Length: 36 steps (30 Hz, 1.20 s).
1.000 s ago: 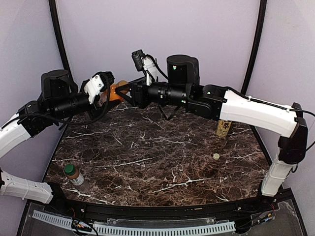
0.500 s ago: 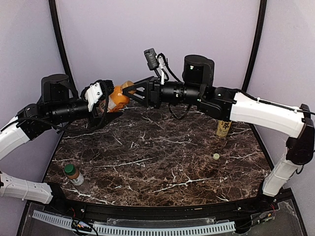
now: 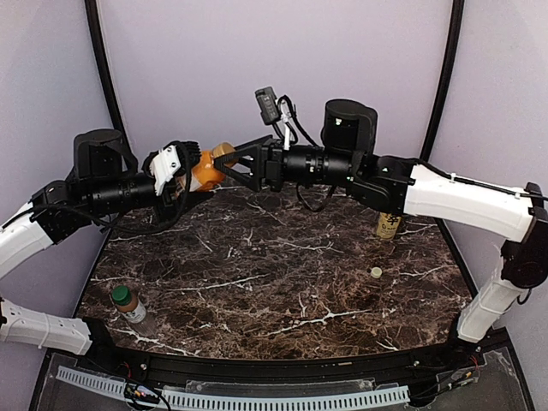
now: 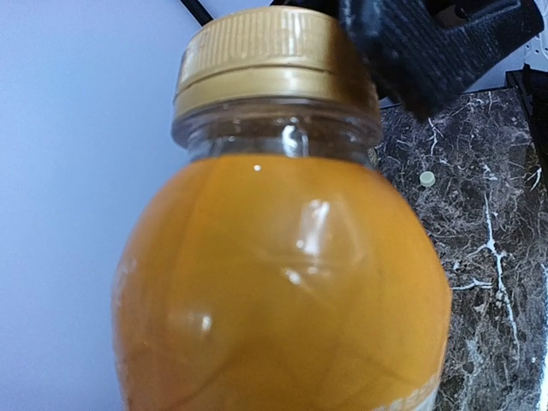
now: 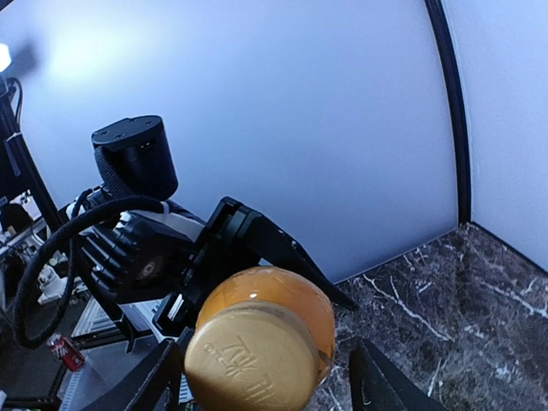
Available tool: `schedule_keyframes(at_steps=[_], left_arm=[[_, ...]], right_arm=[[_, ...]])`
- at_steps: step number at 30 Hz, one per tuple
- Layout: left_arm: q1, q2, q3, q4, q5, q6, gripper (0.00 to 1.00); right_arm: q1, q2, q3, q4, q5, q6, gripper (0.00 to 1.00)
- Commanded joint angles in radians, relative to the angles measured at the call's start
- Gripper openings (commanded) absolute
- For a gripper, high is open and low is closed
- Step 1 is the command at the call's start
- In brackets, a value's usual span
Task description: Unscrew the bottle caps
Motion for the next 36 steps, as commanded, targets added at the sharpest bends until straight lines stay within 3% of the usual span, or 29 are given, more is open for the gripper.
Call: schedule_keyframes(at_steps=[1, 5, 8, 9, 15, 22, 23, 27, 29, 36], left_arm=[[-0.002, -0.015, -0.015, 0.055, -0.125, 0.107, 0.30], [-0.009, -0.022, -0.086, 0.225, -0.304, 0.281, 0.25], [-0.017, -0.022, -0.130, 0.379, -0.379, 0.434, 0.23], [-0.022, -0.023, -0.137, 0.398, -0.397, 0.458, 0.23], [-0.054, -0.031, -0.197, 0.526, -0.433, 0.648, 0.21], [-0.066, -0.037, -0.227, 0.535, -0.427, 0.676, 0.21], [-0.067, -0.040, -0.230, 0.537, -0.423, 0.682, 0.21], [-0.074, -0.041, -0.240, 0.545, -0.414, 0.697, 0.21], [-0.077, -0.040, -0.242, 0.549, -0.415, 0.702, 0.21], [-0.089, -0.039, -0.252, 0.555, -0.420, 0.714, 0.21]], right_arm=[[-0.021, -0.066, -0.038, -0.010, 0.052, 0.063, 0.74], [-0.047, -0.072, -0.055, -0.033, 0.059, 0.188, 0.77], [-0.048, -0.059, -0.048, -0.061, 0.081, 0.217, 0.97], [-0.048, -0.052, -0.043, -0.067, 0.083, 0.217, 0.98], [-0.046, -0.003, 0.018, -0.096, 0.065, 0.224, 0.99], [-0.047, 0.014, 0.032, -0.074, 0.072, 0.230, 0.99], [-0.046, 0.012, 0.029, -0.068, 0.076, 0.233, 0.96], [-0.048, 0.018, 0.030, -0.053, 0.067, 0.237, 0.64], [-0.050, 0.028, 0.036, -0.057, 0.054, 0.243, 0.54], [-0.056, 0.048, 0.042, -0.074, 0.020, 0.260, 0.53]])
